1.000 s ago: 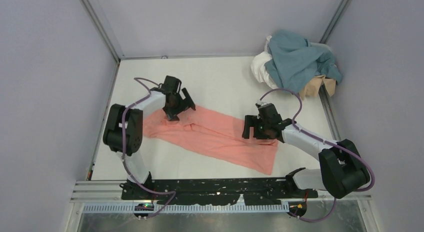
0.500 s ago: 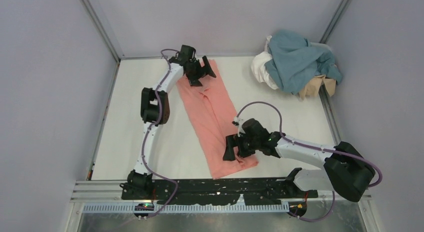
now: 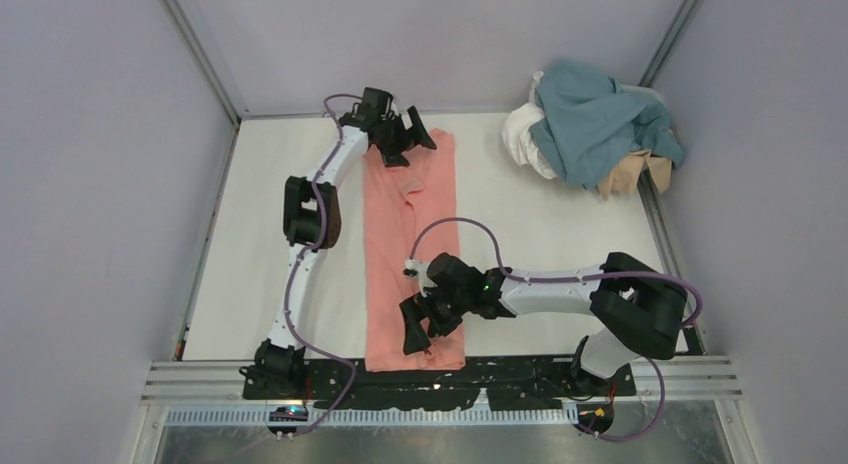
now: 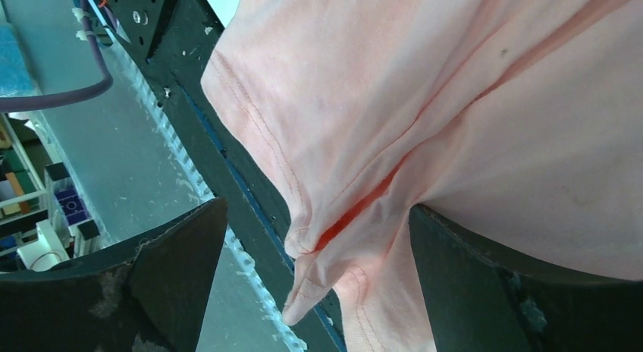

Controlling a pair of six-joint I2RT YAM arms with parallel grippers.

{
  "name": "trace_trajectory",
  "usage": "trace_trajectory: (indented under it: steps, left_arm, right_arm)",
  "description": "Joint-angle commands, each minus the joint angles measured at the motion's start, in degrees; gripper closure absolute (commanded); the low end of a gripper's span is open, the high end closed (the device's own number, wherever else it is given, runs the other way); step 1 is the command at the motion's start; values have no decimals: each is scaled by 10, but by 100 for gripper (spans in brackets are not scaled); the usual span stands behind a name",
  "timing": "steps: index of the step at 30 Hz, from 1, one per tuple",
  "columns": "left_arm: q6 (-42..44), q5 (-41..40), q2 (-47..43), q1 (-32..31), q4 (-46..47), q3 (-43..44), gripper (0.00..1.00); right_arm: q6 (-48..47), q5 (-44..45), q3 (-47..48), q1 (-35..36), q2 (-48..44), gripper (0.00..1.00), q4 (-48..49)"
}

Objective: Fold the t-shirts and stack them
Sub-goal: Rotate the tshirt 90 degrees

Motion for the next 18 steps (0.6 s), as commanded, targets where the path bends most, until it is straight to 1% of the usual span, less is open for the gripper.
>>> trace_trajectory:
  steps: [1,3,7,10,14,16,18]
  left_arm:
    - [3,-7,-4,18,40,27,0]
    - [16,-9,-12,29,41,30,0]
    - [63,-52,-44,45,69,28,0]
    - [80,-80,-59,59,74,34,0]
    - [87,-81,-89,79,49,32,0]
    - [98,-77,-114,83,42,14,0]
    - [110,-76,-148,82,31,-14,0]
  right_arm:
    - [-34,66,26,3,-10,5,-60]
    - [-40,91,27,1,-35,5,-64]
    - [-41,130,16,-6,-102,5,-64]
    - [-36,164,-3,-11,-159,5,-62]
    - [-25,235,-45,-20,-259,5,-67]
    - [-12,292,-66,-27,-318,5,-73]
    - [1,309,-83,-37,-349,5,-80]
